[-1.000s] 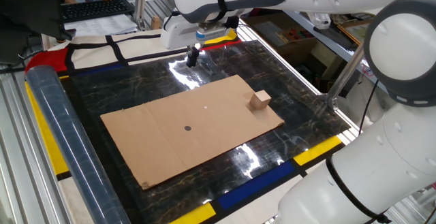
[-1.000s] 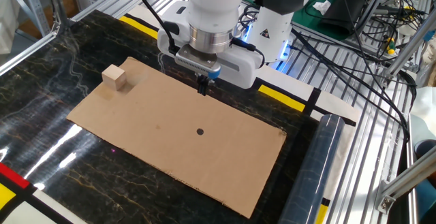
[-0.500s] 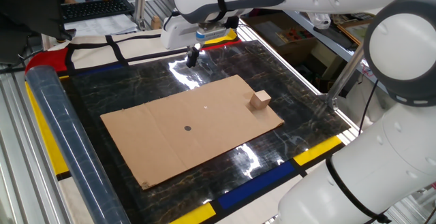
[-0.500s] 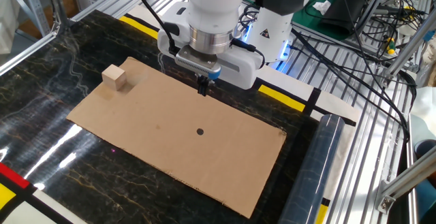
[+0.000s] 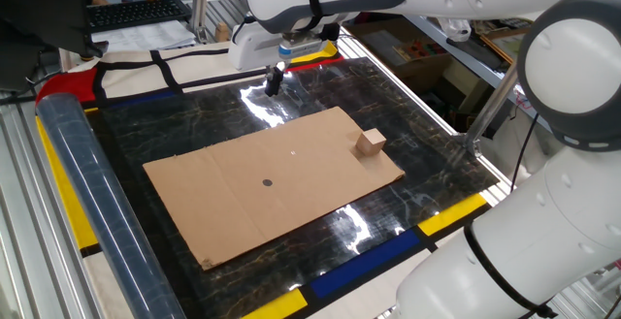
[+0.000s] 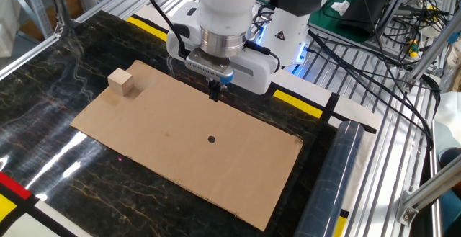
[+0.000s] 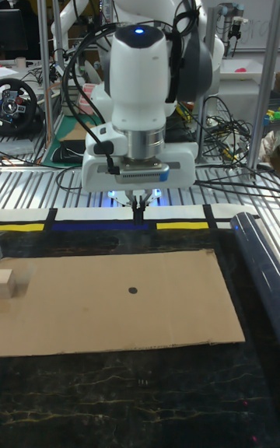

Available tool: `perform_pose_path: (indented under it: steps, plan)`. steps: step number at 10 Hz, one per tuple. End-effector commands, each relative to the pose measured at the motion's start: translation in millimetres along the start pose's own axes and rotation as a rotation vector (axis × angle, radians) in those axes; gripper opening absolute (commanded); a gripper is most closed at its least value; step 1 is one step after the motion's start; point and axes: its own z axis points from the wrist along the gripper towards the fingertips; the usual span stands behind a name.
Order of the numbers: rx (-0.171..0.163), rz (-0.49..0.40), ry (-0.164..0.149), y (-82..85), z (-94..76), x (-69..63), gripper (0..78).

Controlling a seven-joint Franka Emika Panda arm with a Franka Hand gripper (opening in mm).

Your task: Grab the block and place it at the designated location

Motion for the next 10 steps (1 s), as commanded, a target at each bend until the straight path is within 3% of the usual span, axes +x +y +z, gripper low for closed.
perform_pose_path:
  steps: [1, 10]
  plan:
    - [-0.001, -0.013, -0.006, 0.6, 0.3, -1.6, 0.0]
    - [-0.003, -0.016, -0.005, 1.7, 2.7, -3.0, 0.0]
